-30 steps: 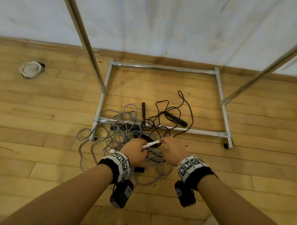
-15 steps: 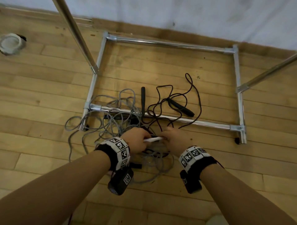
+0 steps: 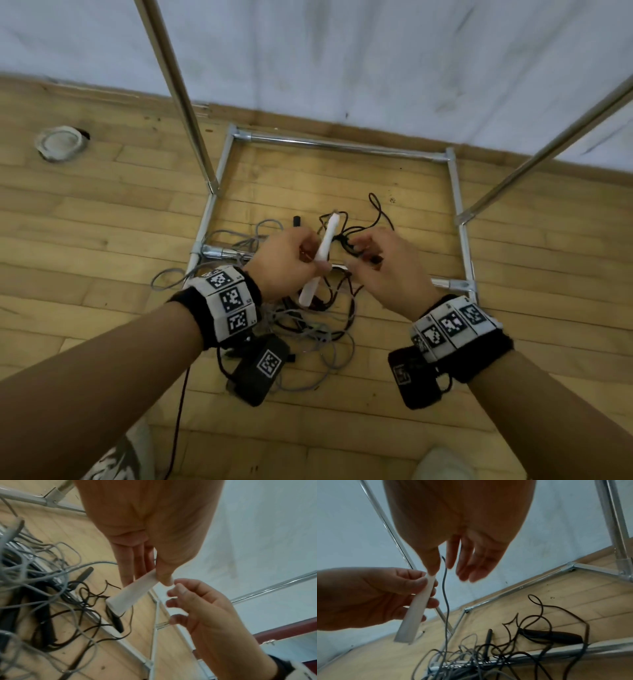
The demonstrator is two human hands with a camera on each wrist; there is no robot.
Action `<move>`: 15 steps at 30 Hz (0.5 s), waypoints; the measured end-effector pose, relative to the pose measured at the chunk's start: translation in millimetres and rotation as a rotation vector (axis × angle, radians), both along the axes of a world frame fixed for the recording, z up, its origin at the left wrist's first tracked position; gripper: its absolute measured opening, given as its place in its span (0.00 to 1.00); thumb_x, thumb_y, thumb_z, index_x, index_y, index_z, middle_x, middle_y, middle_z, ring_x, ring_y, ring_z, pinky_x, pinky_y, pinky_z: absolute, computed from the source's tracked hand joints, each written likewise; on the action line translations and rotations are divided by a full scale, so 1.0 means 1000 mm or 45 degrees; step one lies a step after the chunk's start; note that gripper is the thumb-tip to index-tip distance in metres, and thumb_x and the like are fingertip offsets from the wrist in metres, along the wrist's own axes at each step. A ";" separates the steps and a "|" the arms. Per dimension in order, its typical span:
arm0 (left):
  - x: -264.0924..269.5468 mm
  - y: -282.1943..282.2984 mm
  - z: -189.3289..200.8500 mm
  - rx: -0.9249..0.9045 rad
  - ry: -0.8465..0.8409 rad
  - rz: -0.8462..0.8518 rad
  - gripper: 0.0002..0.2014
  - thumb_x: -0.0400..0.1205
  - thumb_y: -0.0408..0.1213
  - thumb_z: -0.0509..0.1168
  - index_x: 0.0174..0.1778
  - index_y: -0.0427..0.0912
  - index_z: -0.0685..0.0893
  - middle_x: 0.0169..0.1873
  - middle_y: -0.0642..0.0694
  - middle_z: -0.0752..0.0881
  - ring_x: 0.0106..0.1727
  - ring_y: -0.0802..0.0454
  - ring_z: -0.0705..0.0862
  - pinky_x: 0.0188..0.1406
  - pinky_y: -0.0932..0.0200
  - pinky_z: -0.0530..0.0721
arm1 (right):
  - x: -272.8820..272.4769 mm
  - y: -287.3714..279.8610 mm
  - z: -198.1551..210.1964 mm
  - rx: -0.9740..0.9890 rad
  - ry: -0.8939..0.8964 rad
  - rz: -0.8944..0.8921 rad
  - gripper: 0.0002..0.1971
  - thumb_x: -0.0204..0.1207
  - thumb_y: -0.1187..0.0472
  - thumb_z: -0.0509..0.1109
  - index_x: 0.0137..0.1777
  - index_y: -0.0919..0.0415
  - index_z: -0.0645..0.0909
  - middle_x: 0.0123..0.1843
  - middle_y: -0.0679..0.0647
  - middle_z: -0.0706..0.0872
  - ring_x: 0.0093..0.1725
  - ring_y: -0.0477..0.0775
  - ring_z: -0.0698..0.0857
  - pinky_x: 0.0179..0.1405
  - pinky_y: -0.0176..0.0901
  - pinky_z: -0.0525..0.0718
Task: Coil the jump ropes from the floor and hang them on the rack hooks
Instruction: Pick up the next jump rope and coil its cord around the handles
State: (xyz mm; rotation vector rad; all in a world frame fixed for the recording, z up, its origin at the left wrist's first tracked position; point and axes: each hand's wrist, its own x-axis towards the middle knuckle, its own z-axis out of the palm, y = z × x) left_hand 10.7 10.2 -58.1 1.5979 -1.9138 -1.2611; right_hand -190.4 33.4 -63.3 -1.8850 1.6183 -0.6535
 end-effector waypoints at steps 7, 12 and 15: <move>-0.004 0.027 0.070 -0.211 0.106 -0.020 0.09 0.74 0.46 0.78 0.46 0.49 0.89 0.37 0.54 0.90 0.40 0.60 0.88 0.42 0.56 0.86 | 0.022 0.030 0.060 0.211 -0.209 -0.029 0.19 0.67 0.48 0.81 0.56 0.46 0.82 0.45 0.43 0.91 0.44 0.35 0.89 0.47 0.43 0.89; 0.007 0.041 0.117 -0.595 -0.173 0.063 0.13 0.76 0.58 0.72 0.37 0.53 0.82 0.31 0.59 0.82 0.33 0.64 0.80 0.29 0.65 0.74 | 0.030 0.053 0.100 0.010 -0.232 -0.022 0.09 0.77 0.63 0.70 0.55 0.54 0.83 0.41 0.50 0.89 0.38 0.44 0.86 0.38 0.40 0.87; 0.019 0.044 0.138 -0.649 -0.136 0.170 0.17 0.76 0.56 0.71 0.49 0.50 0.75 0.46 0.54 0.80 0.43 0.56 0.80 0.39 0.56 0.81 | 0.025 0.062 0.128 -0.086 -0.191 -0.056 0.06 0.78 0.65 0.67 0.50 0.54 0.80 0.36 0.49 0.83 0.29 0.40 0.79 0.25 0.29 0.75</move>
